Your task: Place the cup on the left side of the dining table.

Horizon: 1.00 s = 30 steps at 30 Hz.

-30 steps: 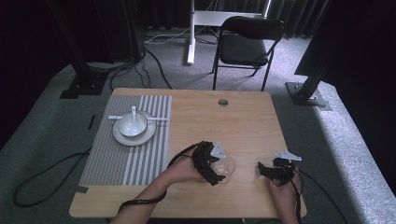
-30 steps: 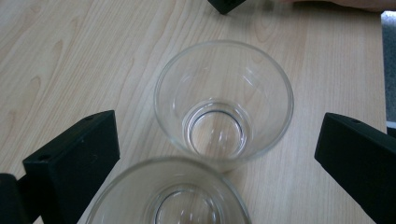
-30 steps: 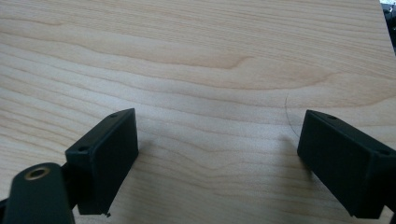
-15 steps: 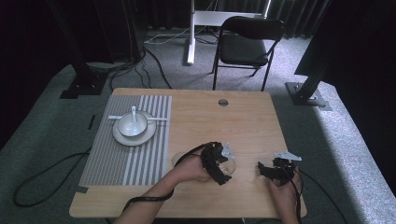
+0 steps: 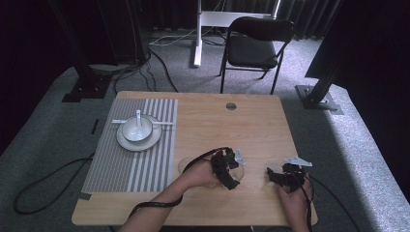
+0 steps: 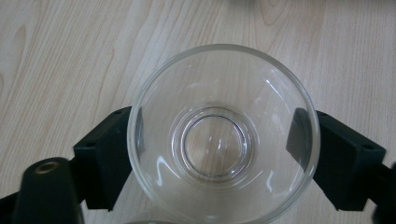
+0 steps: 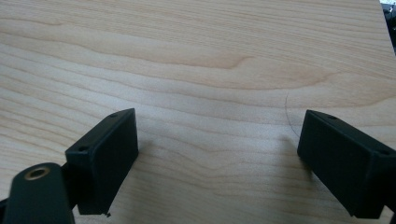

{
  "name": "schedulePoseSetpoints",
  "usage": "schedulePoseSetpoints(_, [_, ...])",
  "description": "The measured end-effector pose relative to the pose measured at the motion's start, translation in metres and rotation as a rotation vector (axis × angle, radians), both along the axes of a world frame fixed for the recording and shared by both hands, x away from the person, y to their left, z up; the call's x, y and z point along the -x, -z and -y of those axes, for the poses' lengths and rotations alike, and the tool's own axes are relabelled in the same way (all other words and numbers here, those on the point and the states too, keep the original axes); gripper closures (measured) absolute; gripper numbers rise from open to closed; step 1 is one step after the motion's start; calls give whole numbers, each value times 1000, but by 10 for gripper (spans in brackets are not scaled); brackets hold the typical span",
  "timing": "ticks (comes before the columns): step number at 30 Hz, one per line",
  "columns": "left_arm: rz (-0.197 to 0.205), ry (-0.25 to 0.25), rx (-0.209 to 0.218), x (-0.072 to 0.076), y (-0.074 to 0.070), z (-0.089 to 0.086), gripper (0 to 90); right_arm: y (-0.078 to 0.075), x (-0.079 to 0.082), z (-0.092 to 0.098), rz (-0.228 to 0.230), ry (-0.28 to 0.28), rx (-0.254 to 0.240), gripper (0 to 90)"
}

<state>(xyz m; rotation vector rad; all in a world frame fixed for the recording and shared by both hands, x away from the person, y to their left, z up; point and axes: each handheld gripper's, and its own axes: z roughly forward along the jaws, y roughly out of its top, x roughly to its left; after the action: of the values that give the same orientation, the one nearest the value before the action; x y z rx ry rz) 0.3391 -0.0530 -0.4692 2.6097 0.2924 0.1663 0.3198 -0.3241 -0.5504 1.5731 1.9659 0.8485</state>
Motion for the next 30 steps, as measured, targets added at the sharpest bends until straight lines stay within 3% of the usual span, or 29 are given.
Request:
schedulePoseSetpoints(5, [4, -1, -27, 1, -1, 1, 177, 0, 0, 0, 0, 0, 0, 118])
schedulePoseSetpoints(18, [8, 7, -19, 4, -2, 3, 182, 0, 0, 0, 0, -1, 0, 118])
schedulePoseSetpoints(24, [20, -11, 24, 3, -12, 3, 182, 0, 0, 0, 0, 0, -1, 118])
schedulePoseSetpoints(30, [22, -6, 42, 1, -25, 3, 182, 0, 0, 0, 0, 0, -1, 118])
